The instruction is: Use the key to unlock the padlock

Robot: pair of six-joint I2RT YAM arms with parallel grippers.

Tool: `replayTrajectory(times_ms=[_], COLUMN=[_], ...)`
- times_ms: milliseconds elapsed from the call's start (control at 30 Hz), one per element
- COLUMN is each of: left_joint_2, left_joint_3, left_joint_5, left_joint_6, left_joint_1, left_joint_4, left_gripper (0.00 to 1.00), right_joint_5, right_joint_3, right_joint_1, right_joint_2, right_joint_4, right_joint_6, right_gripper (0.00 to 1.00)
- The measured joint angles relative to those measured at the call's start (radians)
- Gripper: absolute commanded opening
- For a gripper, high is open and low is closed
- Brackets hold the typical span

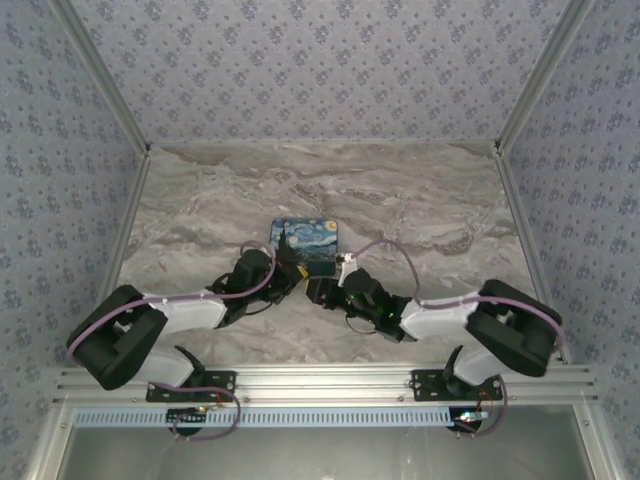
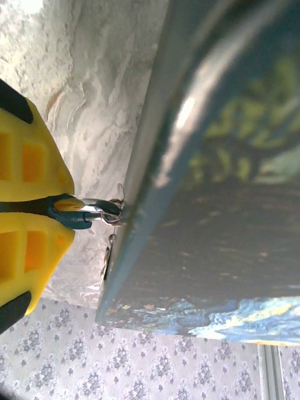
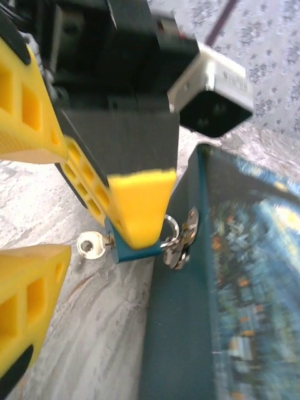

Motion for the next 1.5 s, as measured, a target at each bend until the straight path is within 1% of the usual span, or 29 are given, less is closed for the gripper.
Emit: replayTrajectory(times_ms=[67,233,333,367,433,467,567,667,767,867,967,1167,1500], left_joint_2=[0.000,0.000,0.002,0.004,0.011,0.014,0.020,0.026,0.030,0.031,0.030,0.014,0.003], left_joint_3=[0.002,0.017,0.045,0.058,0.079,0.088,0.103,0.105,0.105,0.106,0.110,0.117,0.119], left_joint_5=[-0.004,-0.002,0.003,0.009,0.019,0.024,0.037,0.047,0.055,0.063,0.065,0.066,0.077], left_joint_6=[-0.014,-0.046,-0.069,-0.077,-0.090,-0.098,-0.125,-0.153,-0.180,-0.198,-0.208,-0.208,-0.208], left_joint_1=[0.000,0.000,0.000,0.000,0.000,0.000,0.000,0.000,0.000,0.000,0.000,0.000,0.000], left_joint_4=[-0.022,-0.068,-0.095,-0.105,-0.115,-0.121,-0.134,-0.135,-0.137,-0.142,-0.145,-0.169,-0.185], left_gripper=[0.00,0.00,0.00,0.00,0.00,0.00,0.00,0.00,0.00,0.00,0.00,0.00,0.00], right_joint_5=[0.041,0.166,0.224,0.243,0.275,0.292,0.346,0.401,0.467,0.526,0.558,0.571,0.526], right_joint_3=[0.004,0.006,0.006,0.006,0.006,0.006,0.007,0.021,0.035,0.050,0.061,0.098,0.129], right_joint_1=[0.011,0.041,0.059,0.068,0.090,0.104,0.148,0.177,0.207,0.228,0.235,0.234,0.205], right_joint_2=[-0.076,-0.249,-0.335,-0.361,-0.402,-0.418,-0.440,-0.422,-0.365,-0.278,-0.199,-0.088,-0.014], right_joint_4=[-0.095,-0.301,-0.379,-0.399,-0.423,-0.431,-0.455,-0.498,-0.514,-0.517,-0.510,-0.472,-0.364], right_joint_6=[-0.077,-0.285,-0.437,-0.500,-0.621,-0.682,-0.858,-0.998,-1.109,-1.192,-1.254,-1.338,-1.395], right_gripper=[0.49,0.53,0.54,0.57,0.71,0.77,0.77,0.77,0.75,0.74,0.73,0.69,0.60])
